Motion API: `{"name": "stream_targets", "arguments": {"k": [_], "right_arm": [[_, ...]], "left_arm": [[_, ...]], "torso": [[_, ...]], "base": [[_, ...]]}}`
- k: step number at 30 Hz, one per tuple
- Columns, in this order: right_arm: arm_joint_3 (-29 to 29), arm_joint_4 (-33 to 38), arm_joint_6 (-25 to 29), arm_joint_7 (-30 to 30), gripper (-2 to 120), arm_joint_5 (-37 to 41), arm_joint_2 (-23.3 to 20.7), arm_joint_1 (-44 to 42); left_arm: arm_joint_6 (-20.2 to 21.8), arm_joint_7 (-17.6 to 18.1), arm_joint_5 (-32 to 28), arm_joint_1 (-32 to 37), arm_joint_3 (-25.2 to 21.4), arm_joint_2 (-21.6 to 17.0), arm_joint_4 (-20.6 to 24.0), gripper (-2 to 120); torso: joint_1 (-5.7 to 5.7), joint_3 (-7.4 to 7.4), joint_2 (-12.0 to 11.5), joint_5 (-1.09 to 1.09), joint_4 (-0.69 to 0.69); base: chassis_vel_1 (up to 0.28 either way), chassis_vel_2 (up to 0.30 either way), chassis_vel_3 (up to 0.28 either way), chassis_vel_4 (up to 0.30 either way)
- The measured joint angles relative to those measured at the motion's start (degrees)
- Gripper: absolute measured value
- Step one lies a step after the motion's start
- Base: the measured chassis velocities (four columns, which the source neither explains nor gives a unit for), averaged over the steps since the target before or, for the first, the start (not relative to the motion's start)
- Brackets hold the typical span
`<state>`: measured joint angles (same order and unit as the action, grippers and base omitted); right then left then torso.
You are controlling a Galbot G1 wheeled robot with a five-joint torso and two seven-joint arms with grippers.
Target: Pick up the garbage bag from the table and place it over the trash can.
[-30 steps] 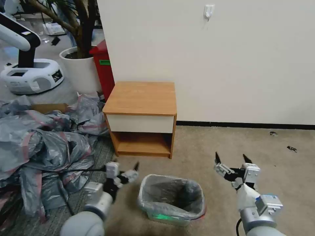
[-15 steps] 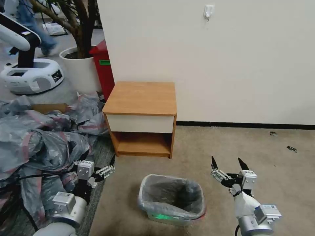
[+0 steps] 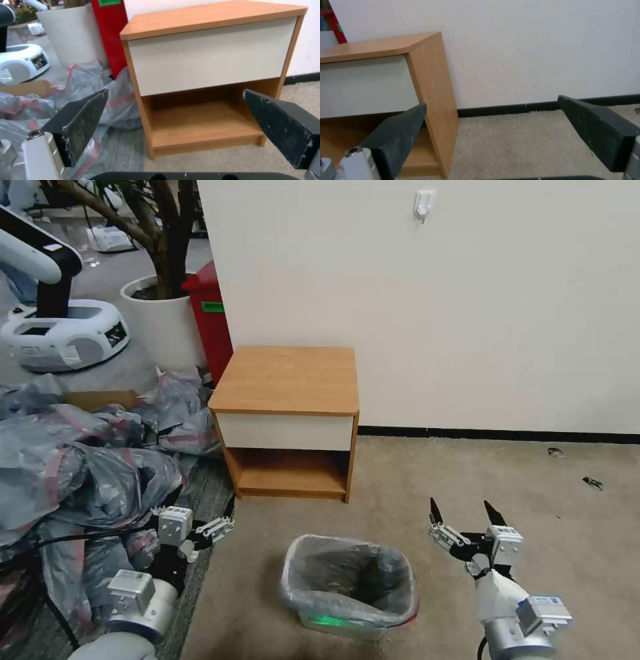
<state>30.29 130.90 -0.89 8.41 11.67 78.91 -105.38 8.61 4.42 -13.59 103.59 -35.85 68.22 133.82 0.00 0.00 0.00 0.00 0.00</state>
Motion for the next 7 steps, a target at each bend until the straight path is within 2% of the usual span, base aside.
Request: {"name": "stream_targets", "arguments": {"k": [7], "right_arm": [[0.00, 0.00, -0.03, 0.03, 100, 0.01, -0.02, 0.02]], "left_arm": [[0.05, 0.05, -0.05, -0.02, 0.03, -0.01, -0.02, 100]], "torso": [[0.00, 0.00, 0.00, 0.00, 0.00]], "base": [[0.000, 0.000, 0.000, 0.000]]}}
